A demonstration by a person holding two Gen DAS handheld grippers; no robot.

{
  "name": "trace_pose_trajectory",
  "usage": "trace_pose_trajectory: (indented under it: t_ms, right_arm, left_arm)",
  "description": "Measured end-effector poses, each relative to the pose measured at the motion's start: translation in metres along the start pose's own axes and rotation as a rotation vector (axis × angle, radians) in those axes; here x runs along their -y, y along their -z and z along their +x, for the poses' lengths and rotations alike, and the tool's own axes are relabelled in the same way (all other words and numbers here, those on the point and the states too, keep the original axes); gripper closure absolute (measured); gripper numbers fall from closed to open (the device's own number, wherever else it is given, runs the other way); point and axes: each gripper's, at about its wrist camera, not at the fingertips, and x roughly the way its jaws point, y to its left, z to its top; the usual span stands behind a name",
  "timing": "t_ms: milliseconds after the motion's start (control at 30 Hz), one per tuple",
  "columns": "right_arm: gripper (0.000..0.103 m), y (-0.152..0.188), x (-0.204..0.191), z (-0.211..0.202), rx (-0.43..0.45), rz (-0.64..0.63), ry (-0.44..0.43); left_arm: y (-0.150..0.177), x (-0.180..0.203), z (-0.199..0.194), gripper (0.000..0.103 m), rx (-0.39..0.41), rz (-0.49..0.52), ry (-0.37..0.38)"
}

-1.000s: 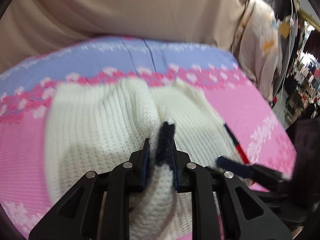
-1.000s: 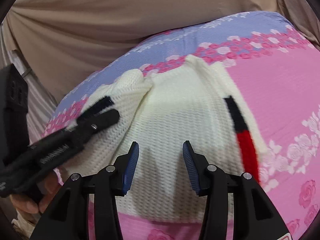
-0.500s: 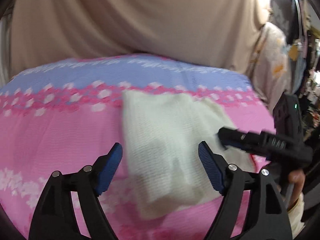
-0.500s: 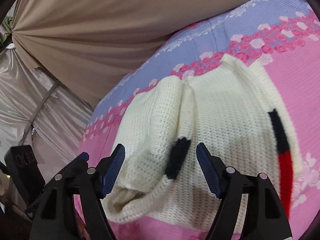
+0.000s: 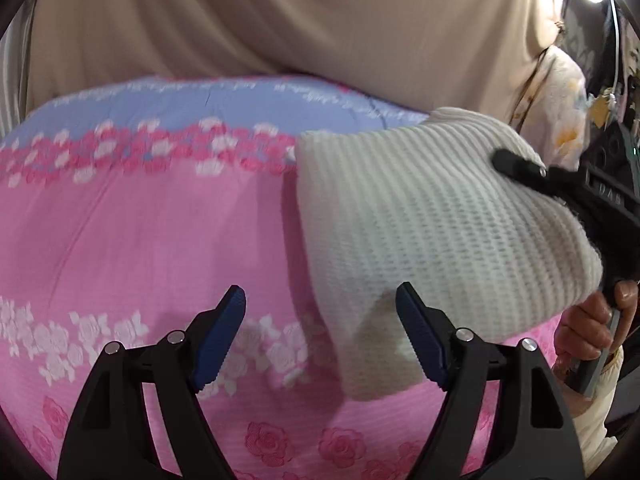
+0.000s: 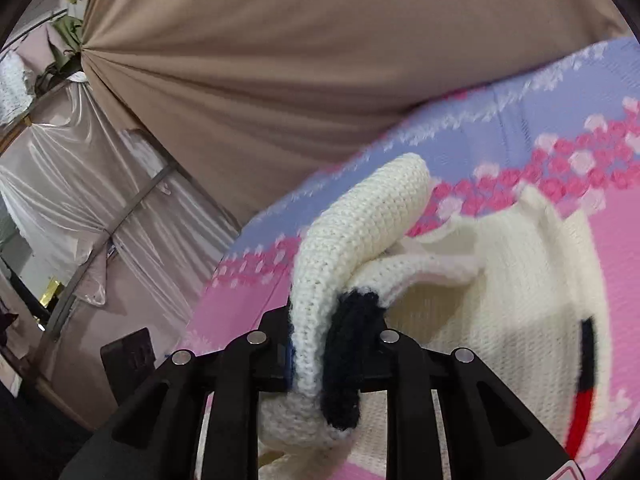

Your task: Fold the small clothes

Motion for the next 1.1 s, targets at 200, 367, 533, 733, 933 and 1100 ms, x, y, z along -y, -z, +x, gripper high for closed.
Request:
trace_pose_trajectory:
  t_ms: [200,367,533,733,933,1100]
  right_arm:
    - [0.079,0.026,0.076,0.017,-0.092,0.101,0.314]
    - [0.065,0.019,0.050,-0.010,-0.056,0.068,0.328]
    - [0.036,0.046,0.045,-0.030,-0.101,0.048,0.291]
    - [0.064,0.082,0.051,-0.026,-0.158,0.075,0.269]
    - [0.089,0.076,0.043,-0.079,0.005,0.109,0.053]
    - [0.090,0.111,0.098,-0.049,-0.123,0.182,0.263]
  left_arm:
    - [-0.009,0.028,0.032,0.028,-0.056,0.033,0.069]
    - [-0.003,0.048,0.055,0.028,-0.091,0.086,0.056]
    - [0.004,0.048,0.071,0.027,-0.136,0.085,0.051]
    - [0.012,0.048,0.082,0.026,-0.167,0.108,0.030]
    - [0.018,0.052,0.076,0.027,-0.188,0.149,0.031]
    - [0.031,0.052,0.091,0.026,-0.242,0.135,0.053]
